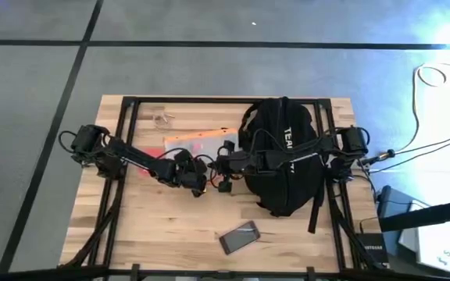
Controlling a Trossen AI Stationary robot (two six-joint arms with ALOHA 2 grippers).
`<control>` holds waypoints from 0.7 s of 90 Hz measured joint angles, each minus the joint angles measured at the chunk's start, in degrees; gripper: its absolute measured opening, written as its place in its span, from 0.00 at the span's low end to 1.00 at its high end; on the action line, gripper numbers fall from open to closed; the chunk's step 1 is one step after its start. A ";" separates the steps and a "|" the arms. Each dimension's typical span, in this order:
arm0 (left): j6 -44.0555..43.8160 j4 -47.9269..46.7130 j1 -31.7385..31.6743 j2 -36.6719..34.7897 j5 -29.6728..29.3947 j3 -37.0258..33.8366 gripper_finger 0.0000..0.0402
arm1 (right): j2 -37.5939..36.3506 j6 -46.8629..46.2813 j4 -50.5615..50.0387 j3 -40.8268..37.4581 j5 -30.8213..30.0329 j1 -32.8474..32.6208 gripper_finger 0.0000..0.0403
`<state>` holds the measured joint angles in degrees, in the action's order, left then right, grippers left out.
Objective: Unpack backpack
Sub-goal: Put the yellow scented candle into the transparent white zip bag
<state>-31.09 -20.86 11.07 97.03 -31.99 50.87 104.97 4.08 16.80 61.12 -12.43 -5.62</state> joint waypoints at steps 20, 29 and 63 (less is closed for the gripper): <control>1.16 0.93 0.00 0.04 0.61 0.00 0.94 | 0.00 0.00 0.02 0.00 0.02 -0.01 0.00; 2.72 0.89 0.04 0.04 0.61 0.00 0.96 | 0.00 0.00 0.02 0.00 0.02 -0.01 0.00; 10.72 0.15 3.69 -0.13 -6.19 0.17 0.94 | -0.02 0.04 -0.37 0.00 0.09 -0.08 0.00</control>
<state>-20.37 -20.71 14.76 96.90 -38.18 51.04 104.95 4.12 16.43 61.12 -12.34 -5.69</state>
